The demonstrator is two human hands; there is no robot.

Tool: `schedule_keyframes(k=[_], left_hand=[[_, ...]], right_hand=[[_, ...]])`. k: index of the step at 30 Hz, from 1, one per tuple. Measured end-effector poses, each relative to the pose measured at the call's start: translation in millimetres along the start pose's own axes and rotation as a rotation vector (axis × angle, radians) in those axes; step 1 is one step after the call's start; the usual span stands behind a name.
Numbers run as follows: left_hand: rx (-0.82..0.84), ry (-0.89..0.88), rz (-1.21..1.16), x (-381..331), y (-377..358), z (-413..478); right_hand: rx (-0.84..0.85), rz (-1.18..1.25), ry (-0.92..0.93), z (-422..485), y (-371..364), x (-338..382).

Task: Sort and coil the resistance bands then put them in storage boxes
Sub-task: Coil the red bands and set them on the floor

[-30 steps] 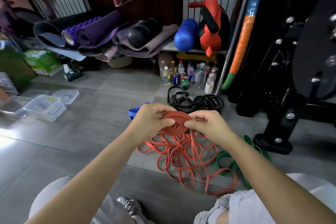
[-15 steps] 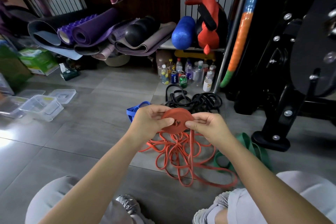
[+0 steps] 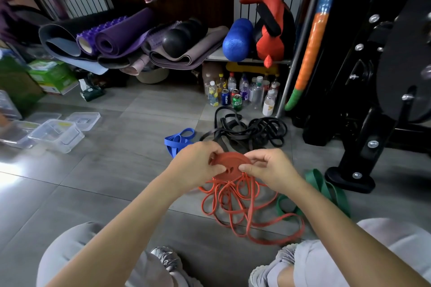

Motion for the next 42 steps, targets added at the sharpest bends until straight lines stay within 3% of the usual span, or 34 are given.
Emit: schedule_keyframes(k=[2,5,10,14,19,21,25,28,35,42], left_hand=[[0.007,-0.103,0.127,-12,-5,-2],[-0.045,-0.135,0.095,-19,-4,-2],[-0.176,-0.059,-0.217,-12,8,-5],[-0.225,0.003,-0.524,-9,11,-10],[-0.214,0.172,-0.821,-3,0,-14],[-0.198,0.135,-0.709,-6,-2,-15],[-0.257,-0.337,-0.039,-33,10,-18],[-0.177,-0.464,0.042,-42,6,-18],[-0.344,-0.325,-0.273,-26,20,-19],[-0.413,-0.033,-0.569,-8,13,-23]], right_hand=[[0.026,-0.121,0.075,0,-4,5],[-0.015,-0.11,0.08,3,0,11],[-0.002,0.01,0.024,-2,9,7],[0.032,0.326,-0.06,-11,7,6],[-0.093,0.563,-0.085,-14,11,8],[-0.086,0.478,-0.029,-13,12,14],[-0.023,0.157,0.074,-8,9,20],[-0.019,-0.037,0.137,-5,9,22],[0.008,0.213,0.067,-7,11,27],[-0.003,0.49,-0.042,-14,5,13]])
Point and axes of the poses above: each hand's wrist, its own z-axis towards the middle knuckle, its own y-axis out of the back of the hand, x = y × z, the point moved 8 cm from there along z, towards the middle knuckle, and after that the axes turned 12 degrees about -x, right-handed, at the moved point
